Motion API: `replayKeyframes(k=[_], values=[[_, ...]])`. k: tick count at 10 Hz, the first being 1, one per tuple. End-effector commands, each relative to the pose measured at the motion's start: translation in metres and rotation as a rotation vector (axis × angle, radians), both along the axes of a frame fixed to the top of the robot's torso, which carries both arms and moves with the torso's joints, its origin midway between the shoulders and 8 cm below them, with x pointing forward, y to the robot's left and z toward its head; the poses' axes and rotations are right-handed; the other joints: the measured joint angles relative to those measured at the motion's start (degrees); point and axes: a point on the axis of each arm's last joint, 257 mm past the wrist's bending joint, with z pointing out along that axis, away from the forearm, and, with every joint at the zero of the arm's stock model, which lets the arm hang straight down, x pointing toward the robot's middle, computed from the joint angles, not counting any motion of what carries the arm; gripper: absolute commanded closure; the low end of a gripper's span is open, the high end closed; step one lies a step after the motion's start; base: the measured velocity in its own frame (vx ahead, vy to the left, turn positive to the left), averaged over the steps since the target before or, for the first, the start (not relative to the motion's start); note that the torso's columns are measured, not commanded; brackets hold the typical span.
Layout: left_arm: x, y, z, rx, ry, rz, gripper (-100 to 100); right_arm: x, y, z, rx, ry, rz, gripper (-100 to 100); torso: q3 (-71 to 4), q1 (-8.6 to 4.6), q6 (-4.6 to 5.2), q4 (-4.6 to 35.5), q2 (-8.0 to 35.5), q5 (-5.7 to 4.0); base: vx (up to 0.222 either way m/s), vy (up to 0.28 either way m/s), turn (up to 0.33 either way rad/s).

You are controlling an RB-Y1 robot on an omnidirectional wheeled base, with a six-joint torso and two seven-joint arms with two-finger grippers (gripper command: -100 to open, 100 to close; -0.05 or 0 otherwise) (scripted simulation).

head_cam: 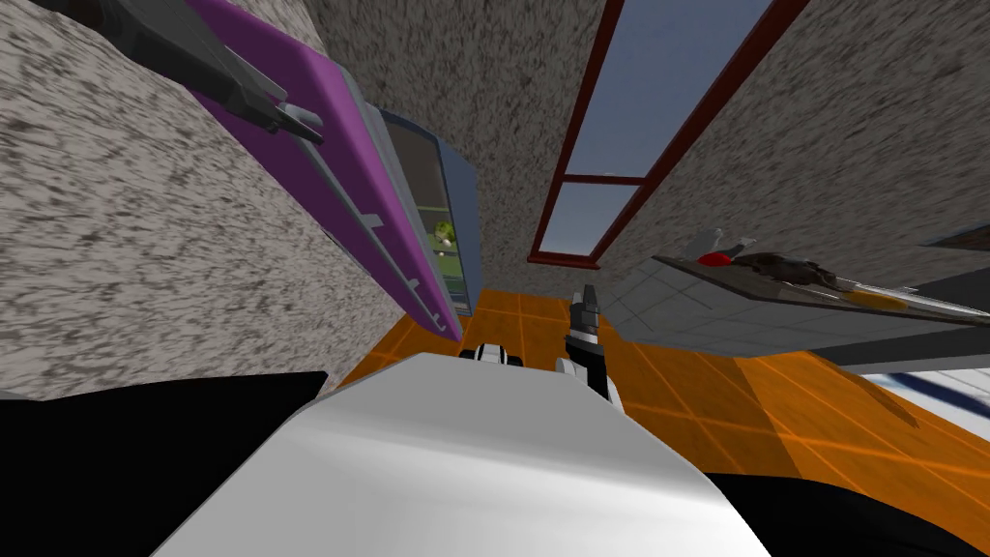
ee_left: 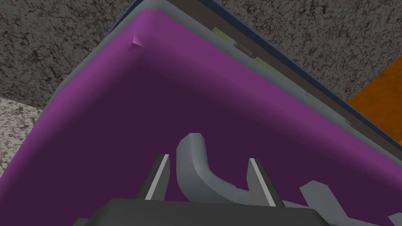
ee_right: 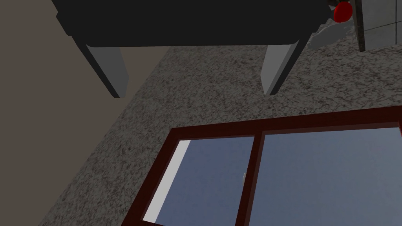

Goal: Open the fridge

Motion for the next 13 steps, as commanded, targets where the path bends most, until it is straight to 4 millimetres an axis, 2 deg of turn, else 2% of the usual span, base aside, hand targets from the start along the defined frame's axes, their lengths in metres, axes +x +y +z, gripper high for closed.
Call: replayKeyframes(k=[1, 2, 4, 5, 6, 7, 9, 10, 12, 13], values=[[-0.005, -0.019, 0.005, 0.006, -0.003, -0.056, 100, 0.0, 0.0, 0.0, 0.0, 0.0, 0.0, 0, -0.07, -0.24, -0.01, -0.02, -0.14, -0.06, -0.249, 0.168, 0.008], [-0.008, -0.03, 0.005, 0.01, -0.004, -0.089, 100, 0.0, 0.0, 0.0, 0.0, 0.0, 0.0, 0, 0.0, -0.46, 0.12, -0.1, -0.11, -0.14, -0.285, 0.214, -0.026], [-0.008, -0.027, 0.006, 0.008, -0.011, -0.082, 100, 0.0, 0.0, 0.0, 0.0, 0.0, 0.0, 0, 0.05, -0.72, 0.15, -0.13, -0.14, -0.19, -0.136, 0.126, -0.016], [-0.011, -0.037, 0.006, 0.006, -0.007, -0.117, 100, 0.0, 0.0, 0.0, 0.0, 0.0, 0.0, 0, -0.23, -0.96, 0.18, -0.22, -0.49, -0.31, -0.092, 0.14, -0.006], [-0.014, -0.047, 0.005, 0.004, -0.004, -0.151, 100, 0.0, 0.0, 0.0, 0.0, 0.0, 0.0, 0, -0.25, -0.76, 0.3, -0.21, -0.39, -0.37, -0.184, 0.253, -0.086], [-0.014, -0.047, 0.005, 0.004, -0.004, -0.151, 100, 0.0, 0.0, 0.0, 0.0, 0.0, 0.0, 0, 0.02, -0.4, 0.24, -0.1, 0.0, -0.2, -0.152, 0.208, -0.071], [-0.02, -0.067, 0.003, 0.001, 0.002, -0.218, 100, 0.0, 0.0, 0.0, 0.0, 0.0, 0.0, 0, 0.04, -0.05, 0.04, 0.01, 0.06, -0.03, -0.154, 0.242, -0.041], [-0.02, -0.067, 0.003, 0.001, 0.002, -0.218, 100, 0.0, 0.0, 0.0, 0.0, 0.0, 0.0, 0, -0.02, 0.0, 0.05, 0.0, -0.02, -0.01, -0.114, 0.209, -0.028], [-0.028, -0.087, 0.002, 0.001, 0.007, -0.286, 100, 0.0, 0.0, 0.0, 0.0, 0.0, 0.0, 0, -0.31, -0.1, 0.09, -0.13, -0.37, -0.06, -0.166, 0.233, -0.035], [-0.028, -0.087, 0.002, 0.001, 0.007, -0.286, 100, 0.0, 0.0, 0.0, 0.0, 0.0, 0.0, 0, -0.16, -0.01, 0.13, -0.13, -0.13, -0.01, -0.168, 0.225, -0.047]])
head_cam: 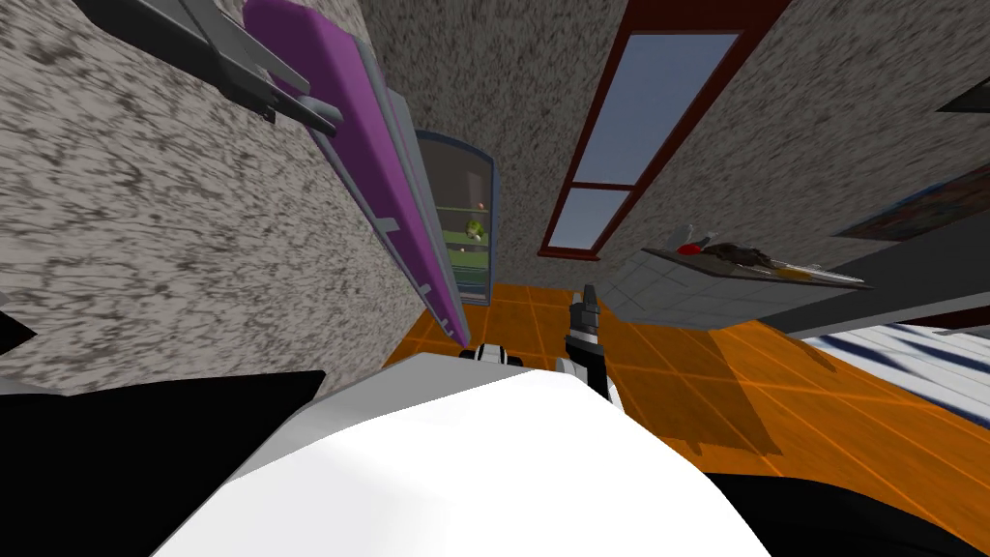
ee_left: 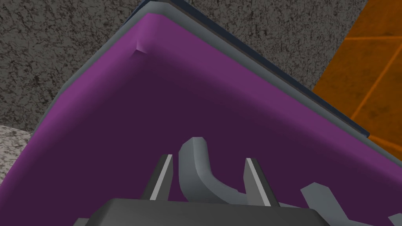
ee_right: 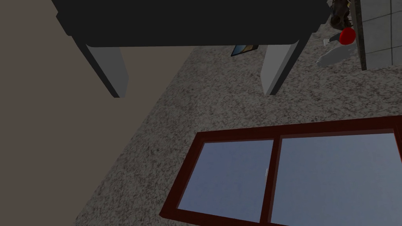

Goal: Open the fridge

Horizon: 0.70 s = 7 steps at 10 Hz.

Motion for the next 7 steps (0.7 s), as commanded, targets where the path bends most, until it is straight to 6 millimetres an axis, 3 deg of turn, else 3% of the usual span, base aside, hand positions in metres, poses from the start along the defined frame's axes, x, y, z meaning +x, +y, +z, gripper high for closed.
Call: replayKeyframes(k=[1, 5, 7], values=[[-0.008, -0.015, -0.001, 0.001, 0.002, -0.052, 100, 0.0, 0.0, 0.0, 0.0, 0.0, 0.0, 0, -0.01, -0.1, -0.07, 0.02, -0.14, 0.01, -0.095, 0.224, -0.025], [-0.022, -0.042, -0.004, 0.006, 0.01, -0.154, 100, 0.0, 0.0, 0.0, 0.0, 0.0, 0.0, 0, 0.0, -0.31, 0.02, -0.15, -0.22, 0.0, -0.155, 0.225, -0.048], [-0.023, -0.041, 0.003, 0.001, -0.013, -0.148, 100, 0.0, 0.0, 0.0, 0.0, 0.0, 0.0, 0, 0.37, -0.33, -0.08, -0.07, 0.08, 0.09, -0.087, 0.157, -0.024]])
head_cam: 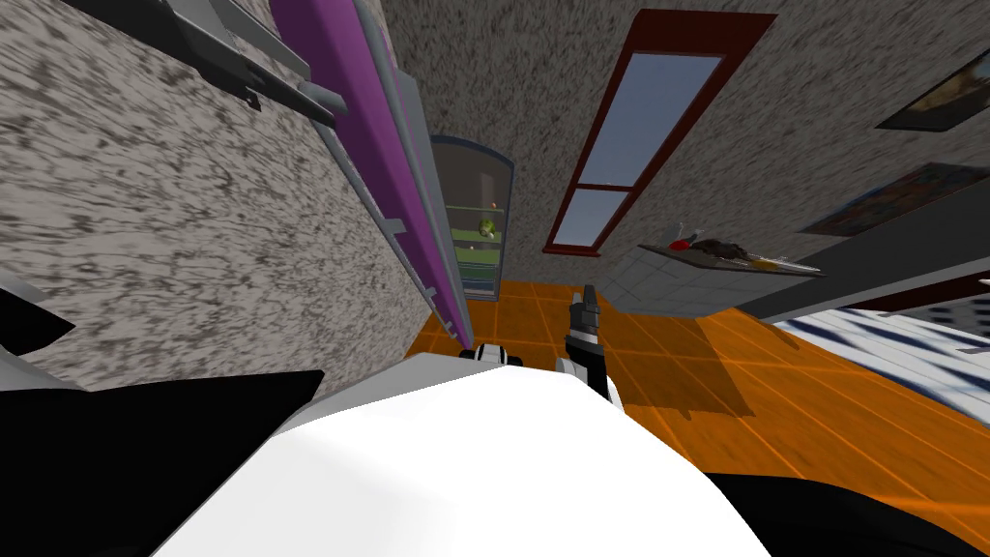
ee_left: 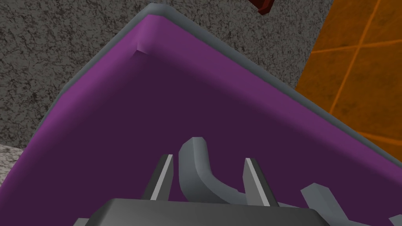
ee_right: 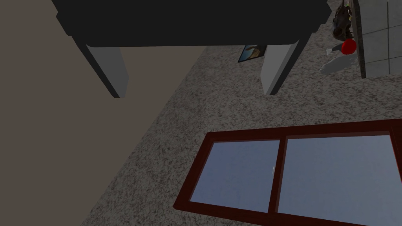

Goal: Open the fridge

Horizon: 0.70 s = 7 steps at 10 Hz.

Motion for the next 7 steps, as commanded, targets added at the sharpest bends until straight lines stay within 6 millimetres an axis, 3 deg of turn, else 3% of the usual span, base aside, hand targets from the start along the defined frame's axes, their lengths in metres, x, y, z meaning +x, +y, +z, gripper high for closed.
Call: replayKeyframes(k=[1, 7], values=[[-0.005, -0.007, 0.0, -0.001, 0.0, -0.032, 100, 0.0, 0.0, 0.0, 0.0, 0.0, 0.0, 0, -0.25, -0.33, 0.05, -0.04, -0.26, -0.16, -0.089, 0.119, -0.053], [-0.015, -0.021, -0.001, -0.002, 0.005, -0.092, 100, 0.0, 0.0, 0.0, 0.0, 0.0, 0.0, 0, 0.09, -0.93, 0.17, 0.07, 0.11, -0.47, -0.111, 0.136, -0.035]])
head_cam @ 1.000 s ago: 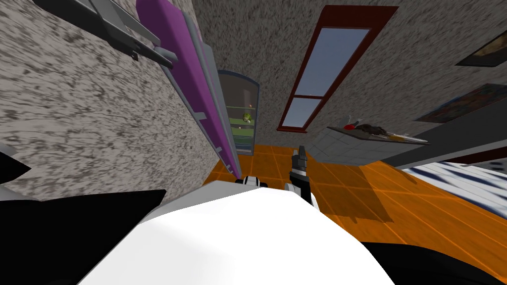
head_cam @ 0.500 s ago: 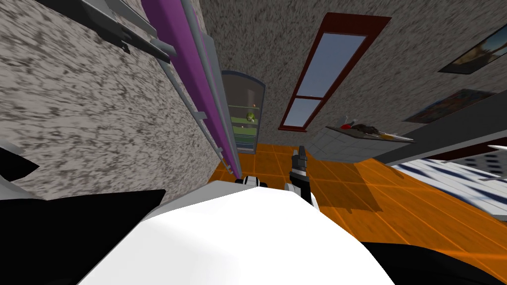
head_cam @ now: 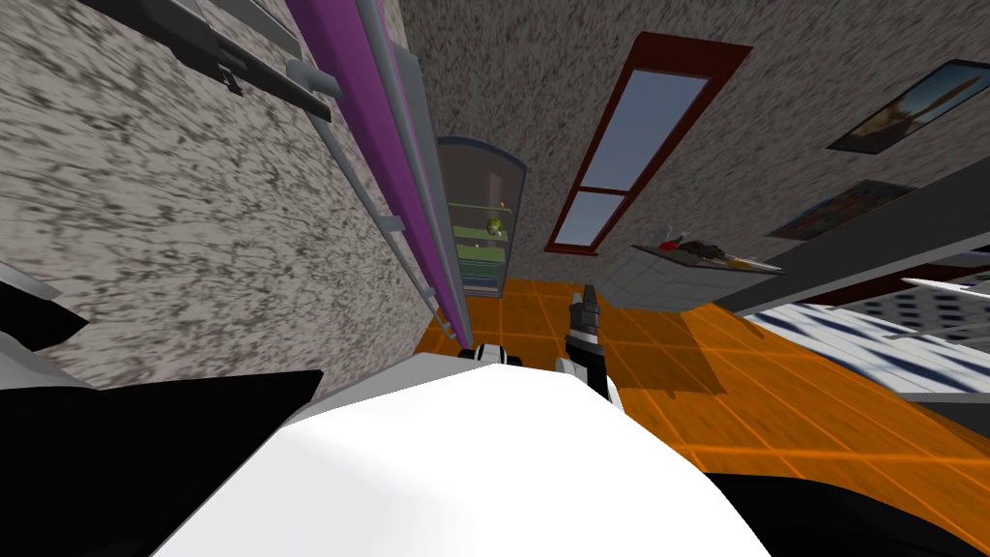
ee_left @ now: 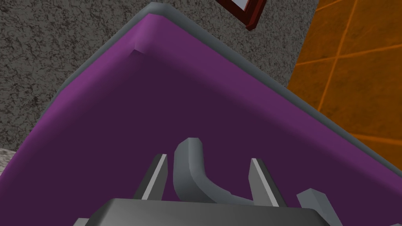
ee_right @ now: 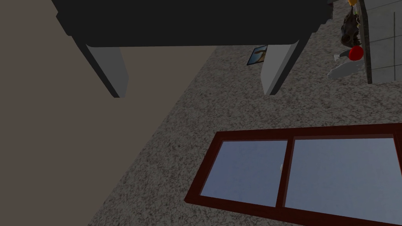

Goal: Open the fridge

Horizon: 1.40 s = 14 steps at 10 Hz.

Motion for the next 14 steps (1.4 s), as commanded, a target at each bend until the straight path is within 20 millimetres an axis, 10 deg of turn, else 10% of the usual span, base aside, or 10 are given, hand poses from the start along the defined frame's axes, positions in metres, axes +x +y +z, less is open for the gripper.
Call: replayKeyframes(k=[1, 14], values=[[-0.001, -0.003, -0.007, 0.008, 0.018, -0.01, 100, 0.0, 0.0, 0.0, 0.0, 0.0, 0.0, 0, 0.01, -0.01, 0.0, 0.02, 0.03, -0.02, -0.034, 0.046, 0.008], [-0.013, -0.016, -0.002, 0.003, 0.005, -0.073, 100, 0.0, 0.0, 0.0, 0.0, 0.0, 0.0, 0, 0.27, -0.31, -0.02, 0.26, 0.4, -0.21, -0.041, 0.06, -0.008]])
